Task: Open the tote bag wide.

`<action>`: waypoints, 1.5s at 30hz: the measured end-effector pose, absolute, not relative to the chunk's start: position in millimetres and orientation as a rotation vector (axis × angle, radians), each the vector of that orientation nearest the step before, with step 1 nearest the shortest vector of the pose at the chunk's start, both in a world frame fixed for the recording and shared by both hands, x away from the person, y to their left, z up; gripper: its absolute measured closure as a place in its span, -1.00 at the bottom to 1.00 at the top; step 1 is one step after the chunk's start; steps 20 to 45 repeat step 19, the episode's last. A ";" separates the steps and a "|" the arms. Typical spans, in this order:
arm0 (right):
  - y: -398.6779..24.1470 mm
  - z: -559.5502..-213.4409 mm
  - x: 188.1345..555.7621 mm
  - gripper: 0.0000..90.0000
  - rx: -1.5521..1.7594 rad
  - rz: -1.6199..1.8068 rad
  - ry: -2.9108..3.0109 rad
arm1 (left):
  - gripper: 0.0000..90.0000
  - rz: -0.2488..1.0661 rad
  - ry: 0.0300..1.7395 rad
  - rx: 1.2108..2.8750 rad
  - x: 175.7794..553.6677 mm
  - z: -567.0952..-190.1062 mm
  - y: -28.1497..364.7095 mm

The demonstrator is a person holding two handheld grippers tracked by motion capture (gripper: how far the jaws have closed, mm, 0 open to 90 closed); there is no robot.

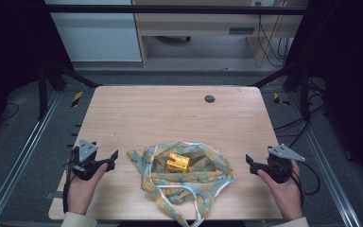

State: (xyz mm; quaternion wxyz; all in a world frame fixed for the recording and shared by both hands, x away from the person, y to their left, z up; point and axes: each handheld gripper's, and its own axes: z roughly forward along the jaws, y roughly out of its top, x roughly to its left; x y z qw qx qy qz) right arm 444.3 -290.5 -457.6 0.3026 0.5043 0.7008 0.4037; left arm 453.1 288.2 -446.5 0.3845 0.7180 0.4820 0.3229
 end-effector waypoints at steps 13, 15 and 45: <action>-298.3 -479.7 474.9 -0.77 1.473 0.983 1.886 | -0.80 0.753 1.341 1.939 466.9 -464.7 293.8; -296.1 -477.8 470.2 -0.77 1.455 0.985 1.892 | -0.80 0.748 1.333 1.943 466.7 -464.4 291.9; -292.1 -475.8 462.3 -0.78 1.418 0.966 1.920 | -0.80 0.745 1.313 1.958 466.1 -464.1 288.2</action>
